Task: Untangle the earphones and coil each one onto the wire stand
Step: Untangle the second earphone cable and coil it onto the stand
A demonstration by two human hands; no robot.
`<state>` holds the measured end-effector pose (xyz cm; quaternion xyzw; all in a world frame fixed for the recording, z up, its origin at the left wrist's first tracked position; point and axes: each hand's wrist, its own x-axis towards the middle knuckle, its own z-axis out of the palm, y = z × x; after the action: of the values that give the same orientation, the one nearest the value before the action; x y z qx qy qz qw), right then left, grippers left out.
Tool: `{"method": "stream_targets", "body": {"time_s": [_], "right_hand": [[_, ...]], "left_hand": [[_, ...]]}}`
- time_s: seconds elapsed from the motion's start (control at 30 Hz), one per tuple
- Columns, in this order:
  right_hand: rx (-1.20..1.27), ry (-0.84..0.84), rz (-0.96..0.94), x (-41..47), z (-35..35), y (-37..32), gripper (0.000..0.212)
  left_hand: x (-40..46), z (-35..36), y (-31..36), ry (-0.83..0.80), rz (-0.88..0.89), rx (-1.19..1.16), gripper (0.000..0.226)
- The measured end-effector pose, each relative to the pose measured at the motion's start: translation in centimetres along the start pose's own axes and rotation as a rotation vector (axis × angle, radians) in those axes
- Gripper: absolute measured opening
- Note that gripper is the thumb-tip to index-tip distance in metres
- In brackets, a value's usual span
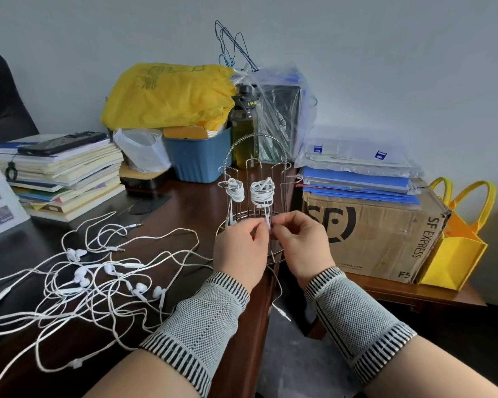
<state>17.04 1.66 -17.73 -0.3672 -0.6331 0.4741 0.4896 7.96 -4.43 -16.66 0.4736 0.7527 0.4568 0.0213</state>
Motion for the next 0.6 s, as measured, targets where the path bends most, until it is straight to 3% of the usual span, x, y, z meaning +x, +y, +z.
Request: {"method": "stream_targets", "body": {"time_s": [0.4,0.6], "right_hand": [[-0.010,0.048,-0.071,-1.2,0.9,1.2,0.020],[0.042,0.115,-0.047,-1.2,1.2,1.6,0.017]], "left_hand": [[0.5,0.3,-0.5,0.015,-0.072,-0.189,0.016],[0.6,0.4,-0.8,0.003,-0.078,-0.145,0.017]]}}
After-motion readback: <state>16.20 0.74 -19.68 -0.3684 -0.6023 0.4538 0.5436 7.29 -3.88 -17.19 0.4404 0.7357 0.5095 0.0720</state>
